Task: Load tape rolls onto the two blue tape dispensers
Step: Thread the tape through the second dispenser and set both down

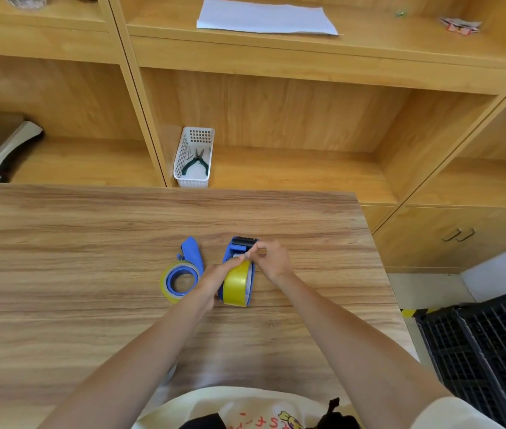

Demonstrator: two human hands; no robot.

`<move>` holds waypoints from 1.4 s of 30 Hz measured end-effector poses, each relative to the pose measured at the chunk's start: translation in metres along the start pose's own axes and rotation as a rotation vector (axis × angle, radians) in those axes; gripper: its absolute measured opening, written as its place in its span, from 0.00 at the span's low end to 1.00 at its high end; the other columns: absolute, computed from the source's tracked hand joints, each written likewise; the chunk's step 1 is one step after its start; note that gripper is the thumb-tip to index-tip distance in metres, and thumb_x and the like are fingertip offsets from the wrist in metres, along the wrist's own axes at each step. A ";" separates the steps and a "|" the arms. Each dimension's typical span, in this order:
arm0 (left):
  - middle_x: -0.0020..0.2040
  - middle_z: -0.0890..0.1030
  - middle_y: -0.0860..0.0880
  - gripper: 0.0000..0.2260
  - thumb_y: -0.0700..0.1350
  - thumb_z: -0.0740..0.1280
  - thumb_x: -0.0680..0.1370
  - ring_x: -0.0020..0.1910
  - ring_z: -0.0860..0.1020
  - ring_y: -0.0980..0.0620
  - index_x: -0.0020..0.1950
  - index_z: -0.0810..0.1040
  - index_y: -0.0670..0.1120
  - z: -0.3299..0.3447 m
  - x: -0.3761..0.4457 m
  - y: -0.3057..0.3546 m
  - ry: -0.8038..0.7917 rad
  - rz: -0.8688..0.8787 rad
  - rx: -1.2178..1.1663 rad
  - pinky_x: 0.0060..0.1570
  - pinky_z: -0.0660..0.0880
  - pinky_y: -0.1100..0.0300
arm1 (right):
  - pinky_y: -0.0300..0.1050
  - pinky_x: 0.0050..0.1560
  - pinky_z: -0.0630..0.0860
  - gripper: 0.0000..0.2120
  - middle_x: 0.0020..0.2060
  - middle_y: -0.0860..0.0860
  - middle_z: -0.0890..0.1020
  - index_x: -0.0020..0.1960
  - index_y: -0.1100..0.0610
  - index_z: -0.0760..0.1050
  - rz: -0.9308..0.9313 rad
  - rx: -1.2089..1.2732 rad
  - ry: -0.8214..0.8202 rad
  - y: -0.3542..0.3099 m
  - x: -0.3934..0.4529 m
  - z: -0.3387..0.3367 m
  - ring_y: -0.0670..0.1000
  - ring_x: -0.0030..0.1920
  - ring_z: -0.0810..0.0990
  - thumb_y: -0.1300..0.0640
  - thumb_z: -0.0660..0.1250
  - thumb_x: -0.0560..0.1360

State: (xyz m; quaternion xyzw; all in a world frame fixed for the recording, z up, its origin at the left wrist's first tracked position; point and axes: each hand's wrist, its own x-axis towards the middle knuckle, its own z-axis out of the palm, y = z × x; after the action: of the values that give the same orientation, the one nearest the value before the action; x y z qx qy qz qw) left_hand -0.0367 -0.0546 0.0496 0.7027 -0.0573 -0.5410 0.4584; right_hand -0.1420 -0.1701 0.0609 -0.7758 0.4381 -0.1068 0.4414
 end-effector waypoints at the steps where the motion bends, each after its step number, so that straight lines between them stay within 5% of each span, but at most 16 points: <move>1: 0.65 0.78 0.46 0.48 0.72 0.74 0.52 0.64 0.75 0.46 0.66 0.77 0.48 -0.001 -0.001 0.001 0.004 0.003 0.017 0.67 0.70 0.47 | 0.32 0.53 0.71 0.05 0.62 0.54 0.81 0.44 0.60 0.84 -0.019 -0.018 0.013 0.000 0.000 0.001 0.48 0.68 0.73 0.61 0.70 0.74; 3: 0.68 0.76 0.46 0.51 0.75 0.73 0.50 0.67 0.72 0.45 0.68 0.76 0.49 -0.004 -0.002 0.000 -0.003 -0.001 0.026 0.68 0.68 0.45 | 0.38 0.58 0.70 0.03 0.73 0.53 0.69 0.43 0.58 0.84 -0.073 -0.037 0.011 0.001 0.001 0.001 0.48 0.71 0.70 0.60 0.71 0.73; 7: 0.67 0.77 0.47 0.51 0.75 0.75 0.47 0.66 0.74 0.45 0.66 0.77 0.51 -0.009 -0.003 -0.003 -0.038 -0.035 0.039 0.63 0.74 0.44 | 0.40 0.52 0.72 0.02 0.78 0.46 0.59 0.42 0.56 0.84 -0.112 -0.068 0.010 0.000 0.000 0.003 0.43 0.58 0.77 0.58 0.72 0.72; 14: 0.67 0.76 0.49 0.40 0.71 0.74 0.61 0.66 0.72 0.48 0.66 0.77 0.50 -0.010 -0.010 -0.002 -0.118 -0.032 0.094 0.54 0.73 0.54 | 0.42 0.50 0.71 0.04 0.74 0.45 0.66 0.41 0.55 0.82 -0.113 -0.105 0.013 0.004 -0.001 0.007 0.48 0.59 0.78 0.55 0.72 0.73; 17: 0.65 0.78 0.48 0.42 0.72 0.75 0.56 0.65 0.73 0.47 0.64 0.79 0.50 -0.008 -0.010 -0.002 -0.109 -0.016 0.107 0.59 0.72 0.51 | 0.47 0.58 0.74 0.05 0.68 0.50 0.72 0.40 0.57 0.82 -0.116 -0.109 0.018 0.003 0.001 0.006 0.49 0.61 0.77 0.58 0.71 0.73; 20: 0.60 0.81 0.45 0.42 0.71 0.75 0.54 0.59 0.78 0.46 0.61 0.80 0.48 -0.004 -0.007 0.001 -0.070 -0.024 0.070 0.49 0.76 0.53 | 0.47 0.59 0.74 0.05 0.64 0.51 0.74 0.41 0.60 0.81 -0.118 -0.121 0.030 0.004 0.003 0.007 0.49 0.60 0.77 0.61 0.69 0.74; 24: 0.63 0.80 0.44 0.49 0.73 0.75 0.49 0.61 0.77 0.43 0.63 0.78 0.47 -0.002 0.003 0.004 -0.019 -0.045 0.035 0.52 0.76 0.49 | 0.51 0.59 0.75 0.04 0.65 0.51 0.71 0.40 0.61 0.80 -0.104 -0.121 0.076 0.005 0.009 0.008 0.47 0.59 0.76 0.63 0.69 0.74; 27: 0.62 0.80 0.44 0.41 0.69 0.75 0.56 0.60 0.77 0.43 0.62 0.79 0.48 0.001 -0.001 0.011 -0.056 -0.037 0.049 0.48 0.76 0.51 | 0.50 0.60 0.75 0.04 0.64 0.52 0.73 0.40 0.61 0.81 -0.034 -0.029 0.125 0.000 0.015 0.006 0.45 0.54 0.75 0.64 0.69 0.73; 31: 0.58 0.82 0.44 0.23 0.58 0.73 0.71 0.56 0.78 0.45 0.60 0.80 0.46 -0.002 -0.012 0.018 -0.235 -0.028 0.005 0.60 0.74 0.46 | 0.45 0.62 0.73 0.07 0.62 0.51 0.76 0.38 0.57 0.82 -0.013 -0.029 0.110 -0.006 0.025 -0.001 0.48 0.60 0.77 0.66 0.69 0.71; 35: 0.58 0.82 0.46 0.23 0.53 0.75 0.71 0.62 0.77 0.47 0.63 0.79 0.46 -0.010 -0.014 0.019 -0.346 -0.012 0.018 0.66 0.70 0.40 | 0.47 0.62 0.73 0.06 0.62 0.51 0.78 0.38 0.56 0.84 0.002 -0.026 0.096 -0.009 0.029 -0.006 0.49 0.61 0.77 0.64 0.70 0.70; 42: 0.58 0.82 0.45 0.27 0.49 0.77 0.69 0.60 0.79 0.47 0.66 0.76 0.45 -0.013 -0.015 0.021 -0.339 -0.028 -0.011 0.62 0.75 0.41 | 0.46 0.62 0.73 0.09 0.63 0.51 0.79 0.38 0.55 0.83 0.006 -0.030 0.128 -0.014 0.029 0.000 0.49 0.62 0.77 0.63 0.67 0.73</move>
State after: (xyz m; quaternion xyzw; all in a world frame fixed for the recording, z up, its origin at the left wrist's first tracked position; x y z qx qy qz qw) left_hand -0.0231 -0.0507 0.0751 0.5995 -0.1209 -0.6586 0.4385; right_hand -0.1167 -0.1896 0.0655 -0.7725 0.4694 -0.1481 0.4011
